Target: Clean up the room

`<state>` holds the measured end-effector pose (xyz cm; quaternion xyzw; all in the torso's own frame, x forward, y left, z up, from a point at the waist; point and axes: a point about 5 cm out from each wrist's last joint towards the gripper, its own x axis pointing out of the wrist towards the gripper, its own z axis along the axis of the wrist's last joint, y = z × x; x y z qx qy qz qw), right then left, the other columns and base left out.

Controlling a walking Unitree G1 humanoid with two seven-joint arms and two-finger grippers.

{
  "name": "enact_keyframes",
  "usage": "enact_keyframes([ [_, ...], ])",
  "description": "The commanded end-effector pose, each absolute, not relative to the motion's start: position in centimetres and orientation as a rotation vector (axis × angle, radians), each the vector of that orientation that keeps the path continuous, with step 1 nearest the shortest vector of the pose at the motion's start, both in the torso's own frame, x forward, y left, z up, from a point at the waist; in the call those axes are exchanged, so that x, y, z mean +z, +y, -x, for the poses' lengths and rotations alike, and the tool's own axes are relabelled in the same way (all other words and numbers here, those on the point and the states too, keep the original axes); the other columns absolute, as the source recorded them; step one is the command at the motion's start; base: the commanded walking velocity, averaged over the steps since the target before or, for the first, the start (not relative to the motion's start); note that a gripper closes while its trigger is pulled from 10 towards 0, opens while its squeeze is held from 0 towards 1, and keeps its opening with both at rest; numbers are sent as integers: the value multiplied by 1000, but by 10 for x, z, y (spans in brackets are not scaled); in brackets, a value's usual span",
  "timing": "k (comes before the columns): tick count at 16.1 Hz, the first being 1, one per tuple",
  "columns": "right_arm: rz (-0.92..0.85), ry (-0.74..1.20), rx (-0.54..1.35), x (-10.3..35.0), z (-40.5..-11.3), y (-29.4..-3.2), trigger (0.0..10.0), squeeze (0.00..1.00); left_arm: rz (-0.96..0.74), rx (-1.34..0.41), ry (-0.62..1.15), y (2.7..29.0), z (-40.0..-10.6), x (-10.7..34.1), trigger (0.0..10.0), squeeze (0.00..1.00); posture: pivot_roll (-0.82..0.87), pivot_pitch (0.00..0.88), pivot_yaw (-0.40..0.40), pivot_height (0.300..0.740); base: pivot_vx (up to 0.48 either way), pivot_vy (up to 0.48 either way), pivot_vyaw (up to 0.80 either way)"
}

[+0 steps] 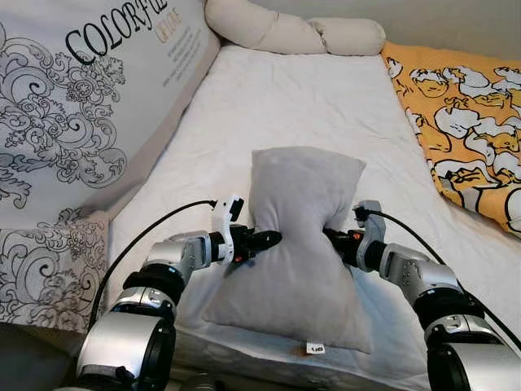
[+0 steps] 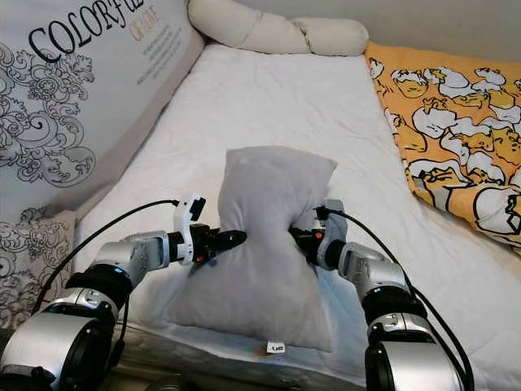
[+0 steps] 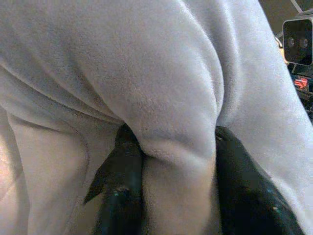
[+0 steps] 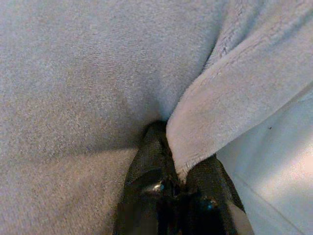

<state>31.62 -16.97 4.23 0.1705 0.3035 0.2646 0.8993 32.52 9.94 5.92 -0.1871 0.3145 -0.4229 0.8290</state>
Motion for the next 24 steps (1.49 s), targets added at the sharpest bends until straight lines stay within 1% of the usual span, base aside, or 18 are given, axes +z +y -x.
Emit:
enact_keyframes([
  [1,-370,614,584,45,-319,-156,0,0,388,-964,659,83,-326,66,0,0,-41,0,-6,740,0,0,0],
  [3,-373,593,577,49,-321,-155,0,0,378,-959,633,83,-330,72,0,0,-43,0,-4,740,0,0,0],
  [4,-382,571,549,54,-324,-154,0,0,361,-960,583,84,-337,86,0,0,-43,0,3,740,0,0,0],
  [6,-433,551,512,59,-325,-152,0,0,346,-965,540,86,-341,99,0,0,-44,0,19,740,0,0,0],
  [8,-453,401,463,72,-329,-148,0,0,332,-957,484,87,-341,114,0,0,-47,0,32,740,0,0,0],
  [10,-455,340,441,77,-328,-146,0,0,300,-944,450,87,-340,120,0,0,-44,0,30,740,0,0,0],
  [13,-418,206,394,90,-320,-139,0,0,36,-855,379,90,-333,125,0,0,-49,0,41,740,0,0,0],
  [14,-416,181,388,93,-316,-136,0,0,-7,-836,348,89,-331,128,0,0,-57,0,45,740,0,0,0],
  [18,-412,132,379,100,-309,-133,0,0,-26,-773,246,87,-330,144,0,0,-41,0,27,740,0,0,0],
  [22,-415,154,334,94,-300,-133,0,0,-49,-713,207,90,-326,149,0,0,-31,0,24,740,0,0,0],
  [23,-357,154,310,95,-299,-134,10000,0,-61,-702,151,88,-324,155,10000,0,-36,0,34,740,0,0,0],
  [24,-367,160,309,94,-299,-133,10000,0,-60,-675,146,89,-325,155,10000,0,-34,0,33,740,0,0,0],
])
